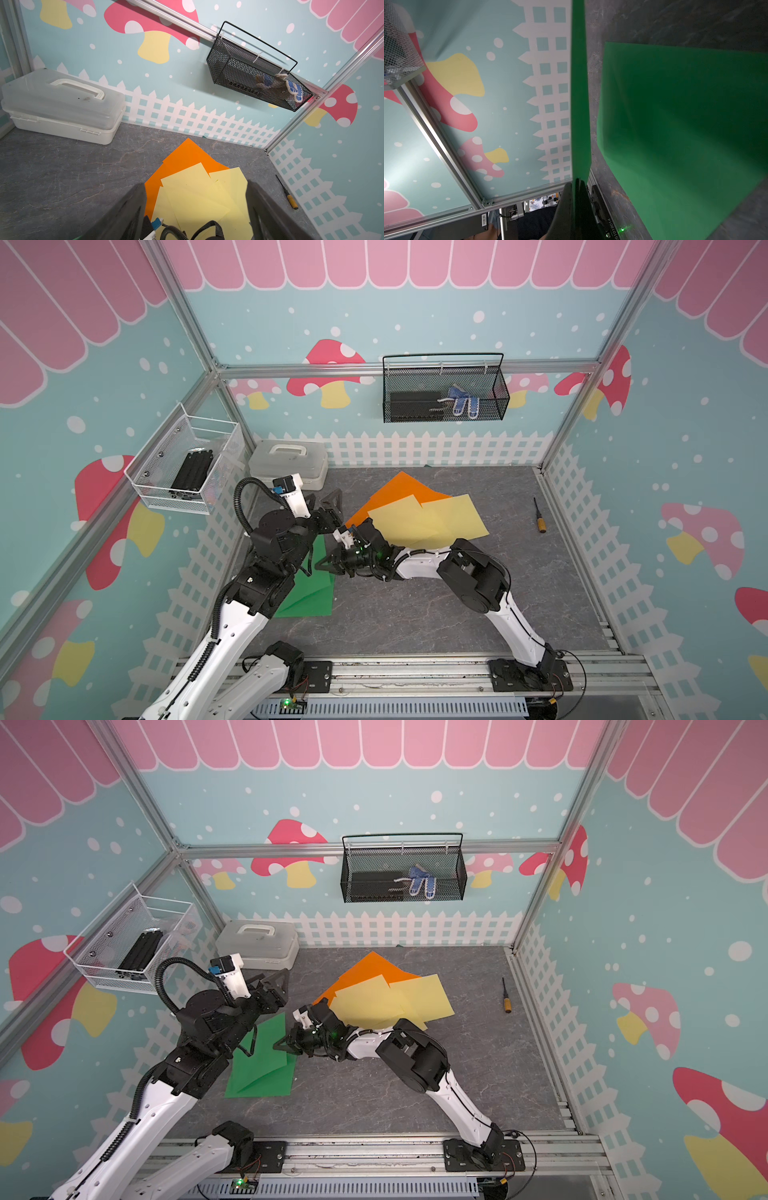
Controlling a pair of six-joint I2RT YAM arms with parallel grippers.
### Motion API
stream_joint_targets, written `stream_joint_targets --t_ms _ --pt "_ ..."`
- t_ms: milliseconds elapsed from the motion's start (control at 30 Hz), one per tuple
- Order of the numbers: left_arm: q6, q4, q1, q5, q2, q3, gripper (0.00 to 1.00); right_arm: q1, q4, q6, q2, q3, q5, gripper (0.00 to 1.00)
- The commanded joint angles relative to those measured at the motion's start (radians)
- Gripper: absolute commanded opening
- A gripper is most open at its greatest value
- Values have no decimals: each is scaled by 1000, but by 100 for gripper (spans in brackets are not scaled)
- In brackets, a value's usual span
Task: Sort the scattered colored papers by color
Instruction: Place the colored paper.
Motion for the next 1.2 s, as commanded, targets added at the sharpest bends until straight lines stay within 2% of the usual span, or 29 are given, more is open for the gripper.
stream_joint_targets --t_ms 0,433,1167 --pt "14 -12 2 -10 -10 -7 78 26 155 108 14 -55 61 0" --pt "4 -30 1 1 -29 -26 78 71 285 235 39 -152 201 0" --pt "1 -66 12 7 -74 -48 80 105 311 321 58 -218 306 0"
